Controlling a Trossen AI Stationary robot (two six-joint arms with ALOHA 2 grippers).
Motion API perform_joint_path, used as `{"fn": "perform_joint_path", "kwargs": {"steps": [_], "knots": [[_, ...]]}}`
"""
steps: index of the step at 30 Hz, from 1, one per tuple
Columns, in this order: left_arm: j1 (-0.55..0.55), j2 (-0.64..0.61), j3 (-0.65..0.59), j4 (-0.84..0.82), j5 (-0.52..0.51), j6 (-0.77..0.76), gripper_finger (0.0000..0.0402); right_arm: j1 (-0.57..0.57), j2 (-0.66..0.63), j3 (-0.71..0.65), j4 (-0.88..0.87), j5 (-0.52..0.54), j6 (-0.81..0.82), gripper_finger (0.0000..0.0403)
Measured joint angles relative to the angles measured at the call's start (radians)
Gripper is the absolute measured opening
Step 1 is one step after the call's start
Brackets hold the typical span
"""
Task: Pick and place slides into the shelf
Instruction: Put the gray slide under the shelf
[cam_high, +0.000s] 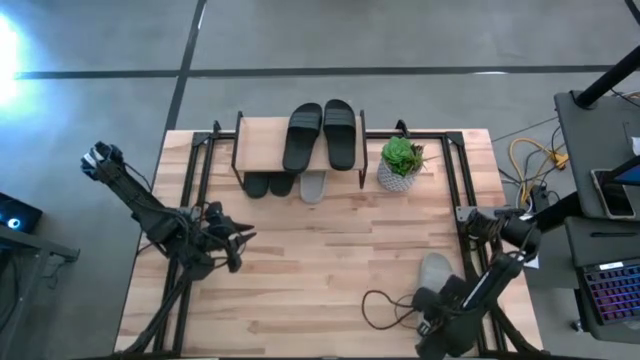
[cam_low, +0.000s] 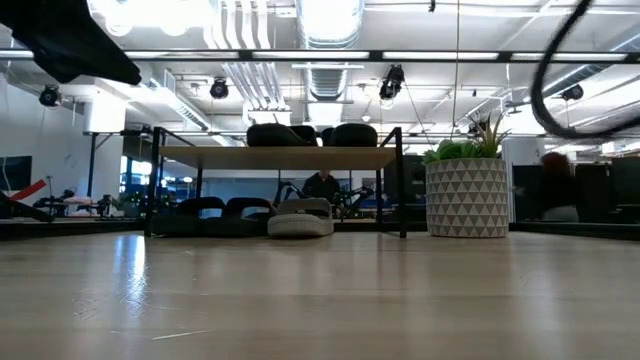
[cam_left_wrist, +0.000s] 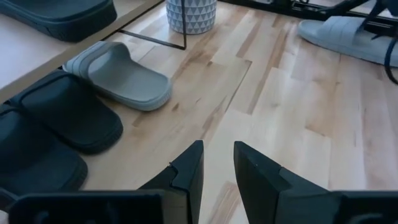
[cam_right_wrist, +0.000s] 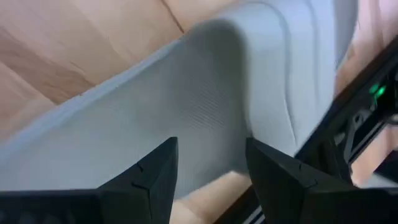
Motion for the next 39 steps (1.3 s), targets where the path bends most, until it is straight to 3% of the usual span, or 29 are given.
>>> {"fn": "perform_joint_path", "kwargs": {"steps": [9,15,29,39], "knots": [[0.018,0.010,-0.002,-0.001,-0.001,0.001,0.0076,-0.025,0.027,-0.038,-0.017,0.017,-0.029,0.0180],[0.038,0.002,-0.002,-0.001,0.002,0.001,0.0076,-0.029,0.005,0.047,-0.216,0.032,0.022,0.0180],[0.078,0.002,-0.004,-0.001,0.003,0.037,0.0076,-0.016,0.037,0.082,-0.206,0.125,-0.209,0.0180],[0.078,0.003,-0.004,-0.001,0.010,0.037,0.0076,-0.019,0.039,0.012,-0.213,0.166,-0.237,0.0180]]}}
